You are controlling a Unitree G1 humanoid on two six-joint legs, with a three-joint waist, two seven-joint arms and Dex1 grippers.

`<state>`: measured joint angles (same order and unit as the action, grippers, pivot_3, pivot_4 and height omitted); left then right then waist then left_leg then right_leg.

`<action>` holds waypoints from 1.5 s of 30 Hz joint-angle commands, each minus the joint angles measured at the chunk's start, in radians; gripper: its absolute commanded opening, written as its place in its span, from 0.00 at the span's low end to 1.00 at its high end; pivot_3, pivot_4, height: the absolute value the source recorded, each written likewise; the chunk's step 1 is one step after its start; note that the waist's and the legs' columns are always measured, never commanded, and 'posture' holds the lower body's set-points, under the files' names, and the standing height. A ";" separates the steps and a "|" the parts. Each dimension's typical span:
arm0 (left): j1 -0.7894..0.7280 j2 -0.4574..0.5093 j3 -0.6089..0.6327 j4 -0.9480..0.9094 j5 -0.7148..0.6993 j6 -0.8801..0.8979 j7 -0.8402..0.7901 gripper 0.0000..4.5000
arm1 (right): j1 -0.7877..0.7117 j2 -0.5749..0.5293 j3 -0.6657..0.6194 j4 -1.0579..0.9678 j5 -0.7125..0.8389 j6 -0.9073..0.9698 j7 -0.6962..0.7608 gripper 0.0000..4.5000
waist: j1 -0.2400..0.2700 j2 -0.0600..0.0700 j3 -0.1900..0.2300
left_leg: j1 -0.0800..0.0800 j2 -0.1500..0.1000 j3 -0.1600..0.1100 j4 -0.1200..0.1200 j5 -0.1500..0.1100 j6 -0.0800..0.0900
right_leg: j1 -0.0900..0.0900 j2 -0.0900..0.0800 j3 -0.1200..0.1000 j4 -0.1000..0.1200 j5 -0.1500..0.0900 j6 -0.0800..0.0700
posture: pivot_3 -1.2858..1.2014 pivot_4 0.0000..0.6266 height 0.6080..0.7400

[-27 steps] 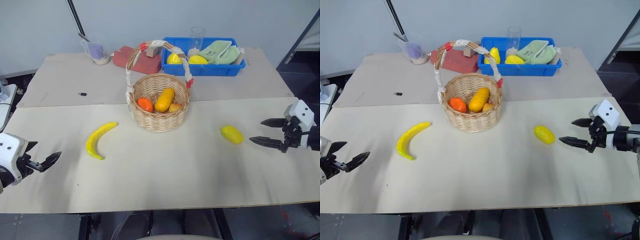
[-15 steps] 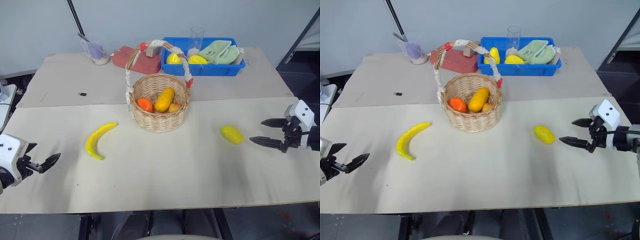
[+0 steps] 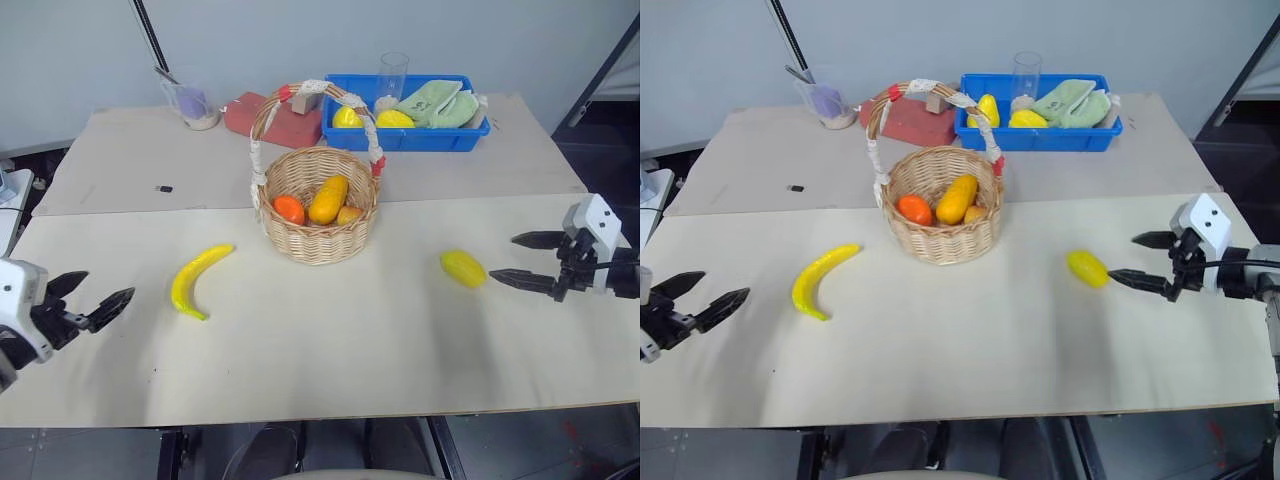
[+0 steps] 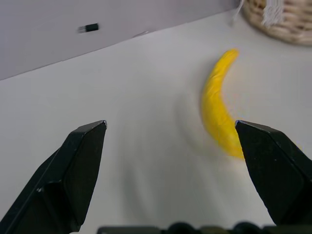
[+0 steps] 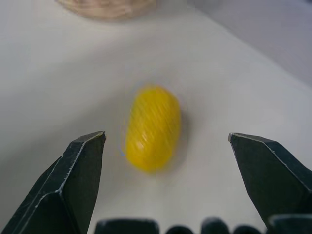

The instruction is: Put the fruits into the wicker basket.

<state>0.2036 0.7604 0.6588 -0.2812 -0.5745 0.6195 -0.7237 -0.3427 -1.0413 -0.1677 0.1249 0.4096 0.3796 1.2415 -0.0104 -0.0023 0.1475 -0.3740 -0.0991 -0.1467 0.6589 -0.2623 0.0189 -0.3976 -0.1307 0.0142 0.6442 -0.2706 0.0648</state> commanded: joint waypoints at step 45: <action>-0.552 -0.222 -0.515 -0.235 0.025 0.102 0.395 0.08 | -0.274 0.100 0.024 -0.471 0.330 0.313 -0.100 1.00 | 0.025 -0.006 0.000 | -0.007 0.001 0.002 0.002 0.002 -0.005 | -0.006 0.003 -0.001 0.002 0.002 -0.001 | 0.52 0.24 1.00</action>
<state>-0.3254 0.5440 0.1718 -0.5245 -0.5881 0.7332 -0.3581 -0.6047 -0.9266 -0.0988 -0.3267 0.7293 0.6880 1.1525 0.0151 -0.0080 0.1475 -0.3813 -0.0981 -0.1448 0.6611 -0.2592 0.0130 -0.4038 -0.1280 0.0137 0.6462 -0.2683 0.0637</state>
